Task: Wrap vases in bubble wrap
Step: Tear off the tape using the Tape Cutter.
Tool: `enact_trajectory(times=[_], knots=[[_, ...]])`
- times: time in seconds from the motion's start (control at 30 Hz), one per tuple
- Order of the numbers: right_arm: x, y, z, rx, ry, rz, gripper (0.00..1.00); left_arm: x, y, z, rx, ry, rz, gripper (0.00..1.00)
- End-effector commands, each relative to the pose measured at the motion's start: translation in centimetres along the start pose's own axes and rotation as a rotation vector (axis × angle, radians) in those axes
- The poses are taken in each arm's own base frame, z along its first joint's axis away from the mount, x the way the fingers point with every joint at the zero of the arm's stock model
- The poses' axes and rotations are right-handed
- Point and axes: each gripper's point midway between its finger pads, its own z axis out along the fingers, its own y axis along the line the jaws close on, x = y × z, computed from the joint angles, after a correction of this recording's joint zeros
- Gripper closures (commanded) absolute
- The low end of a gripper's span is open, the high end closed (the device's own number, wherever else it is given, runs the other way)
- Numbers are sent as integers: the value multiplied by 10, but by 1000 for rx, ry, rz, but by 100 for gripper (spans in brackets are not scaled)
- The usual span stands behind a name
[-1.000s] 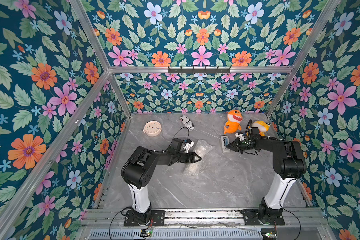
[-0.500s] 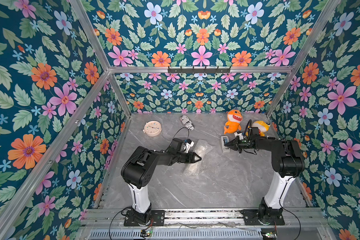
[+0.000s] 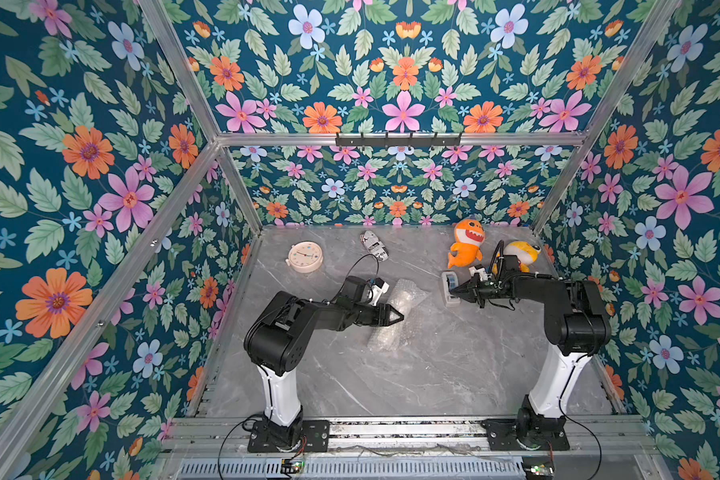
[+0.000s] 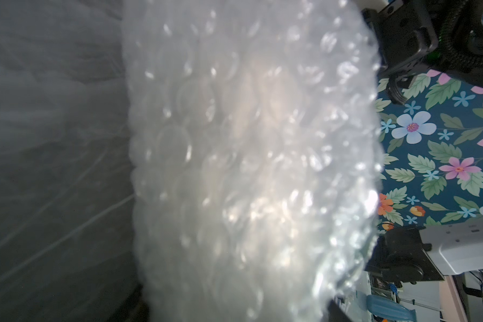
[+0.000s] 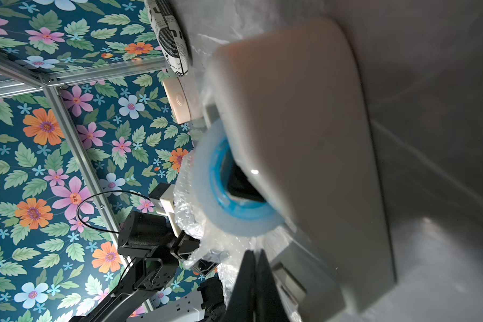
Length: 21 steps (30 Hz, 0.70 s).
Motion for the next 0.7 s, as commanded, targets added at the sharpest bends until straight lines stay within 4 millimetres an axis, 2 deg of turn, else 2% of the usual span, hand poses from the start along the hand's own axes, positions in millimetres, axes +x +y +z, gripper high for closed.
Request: enact_trajectory(times=[0.0, 0.5, 0.67], knots=[[10, -2, -2, 13, 15, -3, 100, 24, 25, 1, -105, 67, -93, 88], [29, -4, -10, 38, 26, -6, 100, 23, 25, 2, -99, 68, -92, 88], [36, -10, -11, 54, 32, -1, 100, 23, 24, 2, -96, 68, -93, 88]])
